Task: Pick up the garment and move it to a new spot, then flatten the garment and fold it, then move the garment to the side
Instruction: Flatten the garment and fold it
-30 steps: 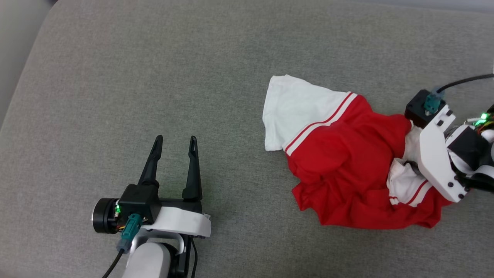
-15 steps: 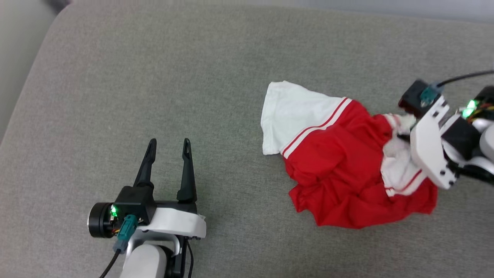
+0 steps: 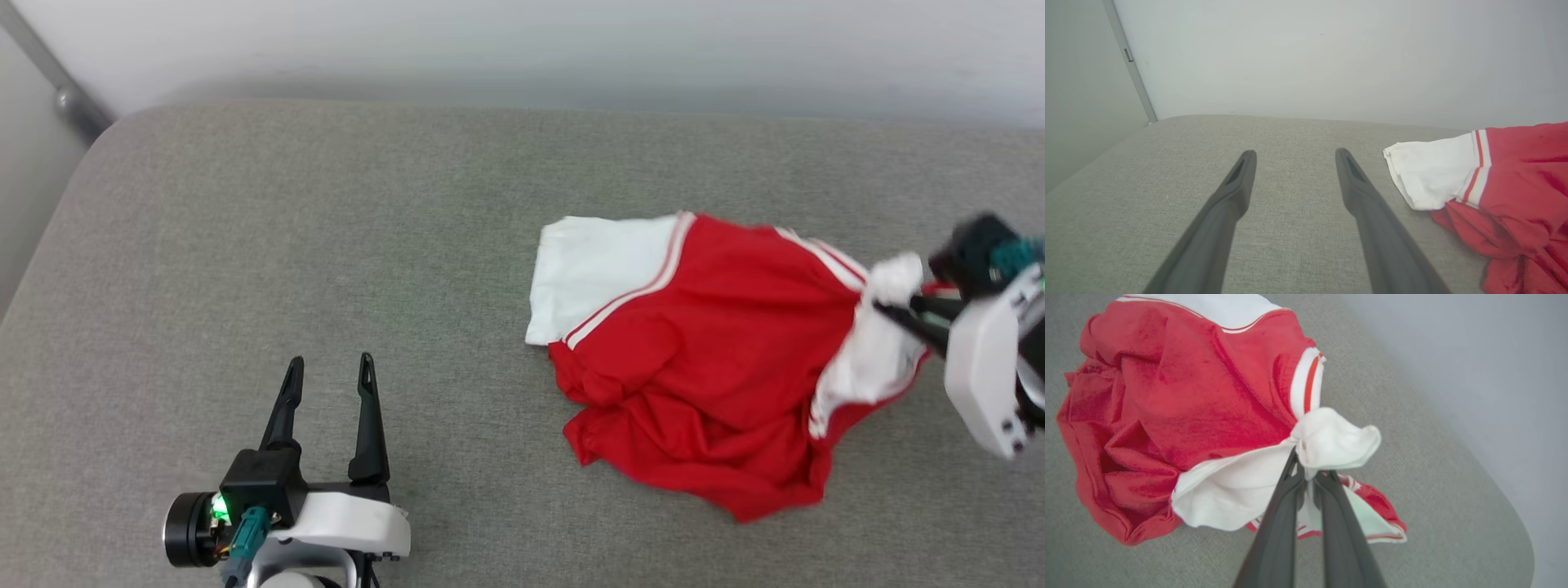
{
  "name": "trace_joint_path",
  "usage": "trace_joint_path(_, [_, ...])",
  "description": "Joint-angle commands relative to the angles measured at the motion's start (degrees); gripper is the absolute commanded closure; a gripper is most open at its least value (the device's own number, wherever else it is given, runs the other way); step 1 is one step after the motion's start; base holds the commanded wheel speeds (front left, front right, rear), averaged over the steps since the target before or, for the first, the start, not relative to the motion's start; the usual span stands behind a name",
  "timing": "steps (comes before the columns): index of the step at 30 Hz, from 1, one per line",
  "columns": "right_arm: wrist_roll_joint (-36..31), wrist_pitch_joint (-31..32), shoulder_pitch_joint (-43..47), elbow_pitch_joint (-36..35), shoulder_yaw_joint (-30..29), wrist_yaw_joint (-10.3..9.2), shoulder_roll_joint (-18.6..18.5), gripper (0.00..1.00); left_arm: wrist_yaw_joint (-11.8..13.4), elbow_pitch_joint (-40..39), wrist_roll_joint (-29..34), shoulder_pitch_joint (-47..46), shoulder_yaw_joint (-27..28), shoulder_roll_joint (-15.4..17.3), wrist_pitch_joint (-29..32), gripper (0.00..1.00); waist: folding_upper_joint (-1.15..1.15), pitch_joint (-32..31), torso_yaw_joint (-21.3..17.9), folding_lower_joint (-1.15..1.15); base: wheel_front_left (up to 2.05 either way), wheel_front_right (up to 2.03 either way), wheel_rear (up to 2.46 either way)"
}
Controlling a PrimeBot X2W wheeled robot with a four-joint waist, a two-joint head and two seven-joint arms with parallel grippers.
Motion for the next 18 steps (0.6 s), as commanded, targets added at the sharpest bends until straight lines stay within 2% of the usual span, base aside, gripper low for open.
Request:
trace_joint_path(1, [0.02, -0.74, 2.12, -0.36, 0.12, -0.08, -0.85, 1.0, 0.01, -0.31, 0.43, 0.76, 0.19, -0.05, -0.15, 0.0, 0.0, -0.69, -0.79, 0.0, 0.0, 0.0, 0.0])
trace_joint_path(7, [3.16, -5.56, 16.7, 1.43, -1.4, -0.08, -2.67, 1.0, -0.03, -0.39, 0.15, 2.09, 0.1, -0.06, -0.15, 0.0, 0.0, -1.37, -1.58, 0.0, 0.0, 0.0, 0.0])
trace_joint_path(11, [5.61, -7.62, 25.44, 5.27, -2.76, -0.07, -0.5, 1.0, -0.2, -0.21, 0.29, 2.33, -0.12, -0.06, -0.15, 0.0, 0.0, -1.62, -1.62, 0.0, 0.0, 0.0, 0.0])
trace_joint_path(16, [4.16, -10.65, 30.85, 11.05, -5.81, -0.11, 2.61, 1.0, -0.45, 0.08, 0.53, 3.18, 0.14, -0.06, -0.15, 0.0, 0.0, -2.63, -2.19, 0.0, 0.0, 0.0, 0.0])
trace_joint_path(17, [4.25, -11.52, 31.3, 11.42, -6.94, -0.1, 3.15, 0.79, -0.5, 0.15, 0.59, 3.32, 0.25, -0.07, -0.15, 0.0, 0.0, -2.98, -2.38, 0.0, 0.0, 0.0, 0.0])
trace_joint_path(18, [3.83, -12.55, 31.6, 11.88, -8.22, -0.1, 3.48, 0.53, -0.55, 0.26, 0.62, 3.44, 0.4, -0.07, -0.15, 0.0, 0.0, -3.4, -2.57, 0.0, 0.0, 0.0, 0.0])
